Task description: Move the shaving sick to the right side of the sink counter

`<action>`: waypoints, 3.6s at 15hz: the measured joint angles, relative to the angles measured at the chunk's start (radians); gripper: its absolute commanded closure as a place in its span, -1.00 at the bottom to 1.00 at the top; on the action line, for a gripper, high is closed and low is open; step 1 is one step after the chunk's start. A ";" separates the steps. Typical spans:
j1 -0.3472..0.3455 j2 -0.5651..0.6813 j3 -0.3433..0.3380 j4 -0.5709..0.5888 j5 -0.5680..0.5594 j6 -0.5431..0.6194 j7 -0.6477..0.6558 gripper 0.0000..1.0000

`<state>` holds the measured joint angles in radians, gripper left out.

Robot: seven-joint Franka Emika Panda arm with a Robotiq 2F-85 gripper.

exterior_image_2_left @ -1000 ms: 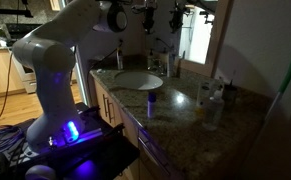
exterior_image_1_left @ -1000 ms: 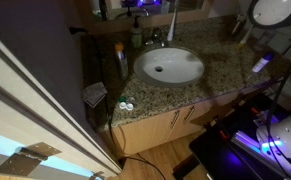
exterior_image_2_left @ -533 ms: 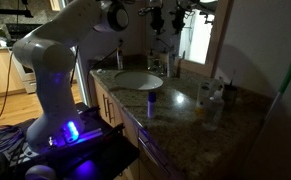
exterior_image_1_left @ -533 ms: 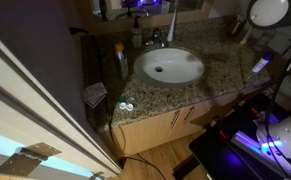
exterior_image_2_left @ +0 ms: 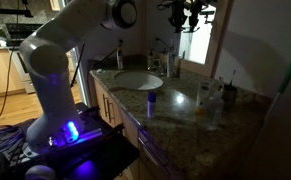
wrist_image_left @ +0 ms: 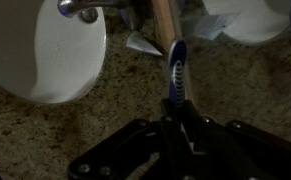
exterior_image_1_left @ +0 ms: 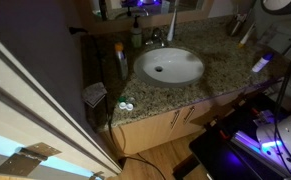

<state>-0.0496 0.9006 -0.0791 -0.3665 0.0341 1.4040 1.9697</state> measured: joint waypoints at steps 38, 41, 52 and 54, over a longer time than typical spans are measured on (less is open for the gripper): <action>-0.256 -0.172 -0.049 0.014 -0.107 -0.273 -1.408 0.93; -0.310 -0.206 -0.051 0.007 -0.104 -0.328 -1.619 0.93; -0.331 -0.014 -0.060 -0.007 -0.110 -0.377 -1.744 0.71; -0.331 -0.004 -0.060 0.006 -0.110 -0.379 -1.744 0.93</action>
<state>-0.3810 0.8969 -0.1389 -0.3604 -0.0757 1.0253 0.2262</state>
